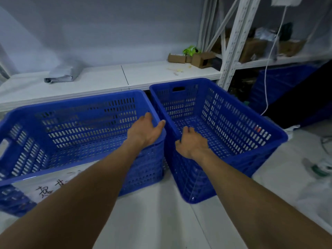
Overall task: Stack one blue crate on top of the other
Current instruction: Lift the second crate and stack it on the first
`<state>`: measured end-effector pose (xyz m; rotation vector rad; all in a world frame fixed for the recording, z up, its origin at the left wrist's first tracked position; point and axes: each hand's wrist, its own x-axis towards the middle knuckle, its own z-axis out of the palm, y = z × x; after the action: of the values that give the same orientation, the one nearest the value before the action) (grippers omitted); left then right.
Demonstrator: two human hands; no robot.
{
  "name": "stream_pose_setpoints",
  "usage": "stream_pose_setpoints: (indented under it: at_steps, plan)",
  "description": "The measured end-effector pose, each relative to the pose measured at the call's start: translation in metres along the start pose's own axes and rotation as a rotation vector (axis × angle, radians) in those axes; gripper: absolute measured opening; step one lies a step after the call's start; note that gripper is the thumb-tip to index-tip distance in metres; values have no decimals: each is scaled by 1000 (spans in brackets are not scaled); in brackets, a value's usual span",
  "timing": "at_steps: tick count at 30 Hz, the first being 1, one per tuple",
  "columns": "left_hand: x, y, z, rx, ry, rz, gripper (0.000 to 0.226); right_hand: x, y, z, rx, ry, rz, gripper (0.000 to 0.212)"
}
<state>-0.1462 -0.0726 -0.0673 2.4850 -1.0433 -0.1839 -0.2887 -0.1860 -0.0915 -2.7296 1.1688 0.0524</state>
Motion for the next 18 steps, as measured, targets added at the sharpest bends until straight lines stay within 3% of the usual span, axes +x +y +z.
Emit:
stream_pose_setpoints:
  at_steps: [3, 7, 12, 18]
  plan:
    - [-2, 26, 9, -22, -19, 35, 72, -5, 6, 11, 62, -182, 86, 68]
    - [-6, 34, 15, 28, -61, 110, 62, -5, 2, 19, 102, -104, 141, 41]
    - [-7, 30, 23, 62, -115, 124, 52, -10, 22, 16, 104, -137, 131, 42]
    - [-20, 54, 45, 152, -173, 212, 65, -27, 75, 3, 66, -173, 148, 25]
